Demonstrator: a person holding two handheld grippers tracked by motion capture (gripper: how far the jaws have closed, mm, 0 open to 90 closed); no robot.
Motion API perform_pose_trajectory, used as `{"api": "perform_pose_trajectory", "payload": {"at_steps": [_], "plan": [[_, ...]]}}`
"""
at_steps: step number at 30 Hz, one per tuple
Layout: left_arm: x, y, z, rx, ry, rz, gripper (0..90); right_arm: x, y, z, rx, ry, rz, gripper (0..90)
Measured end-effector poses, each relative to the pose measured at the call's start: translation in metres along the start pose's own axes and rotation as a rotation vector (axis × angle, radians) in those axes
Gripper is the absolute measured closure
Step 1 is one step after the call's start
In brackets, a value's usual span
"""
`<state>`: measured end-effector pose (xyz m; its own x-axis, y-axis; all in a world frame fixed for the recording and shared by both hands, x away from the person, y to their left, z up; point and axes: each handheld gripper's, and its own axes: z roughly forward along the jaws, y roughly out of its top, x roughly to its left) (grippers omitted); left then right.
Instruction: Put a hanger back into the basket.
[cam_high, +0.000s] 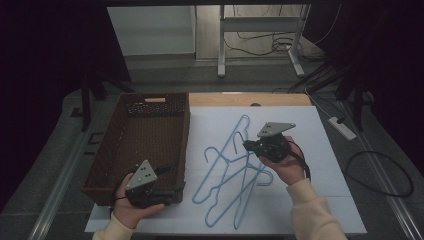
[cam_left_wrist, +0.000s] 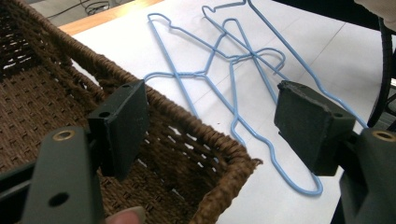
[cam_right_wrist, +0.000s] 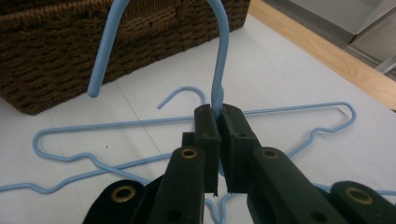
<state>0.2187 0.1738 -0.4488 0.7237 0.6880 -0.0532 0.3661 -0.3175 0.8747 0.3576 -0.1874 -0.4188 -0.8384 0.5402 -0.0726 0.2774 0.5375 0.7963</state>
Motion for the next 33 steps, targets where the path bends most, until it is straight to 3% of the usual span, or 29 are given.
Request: {"api": "perform_pose_trajectory", "payload": {"at_steps": [10, 21, 25, 33], "plan": [[-0.011, 0.018, 0.011, 0.045, -0.038, 0.012, 26.2, 0.005, -0.013, -0.018, -0.083, -0.025, 0.049, 86.4], [-0.025, 0.039, 0.034, 0.087, -0.081, 0.035, 26.1, 0.013, -0.009, -0.021, -0.129, -0.078, 0.074, 86.5], [-0.028, 0.045, 0.047, 0.116, -0.1, 0.009, 26.3, 0.015, -0.008, -0.021, -0.138, -0.092, 0.085, 86.5], [-0.039, 0.058, 0.075, 0.151, -0.155, -0.004, 27.9, 0.022, -0.005, -0.022, -0.166, -0.126, 0.096, 86.5]]}}
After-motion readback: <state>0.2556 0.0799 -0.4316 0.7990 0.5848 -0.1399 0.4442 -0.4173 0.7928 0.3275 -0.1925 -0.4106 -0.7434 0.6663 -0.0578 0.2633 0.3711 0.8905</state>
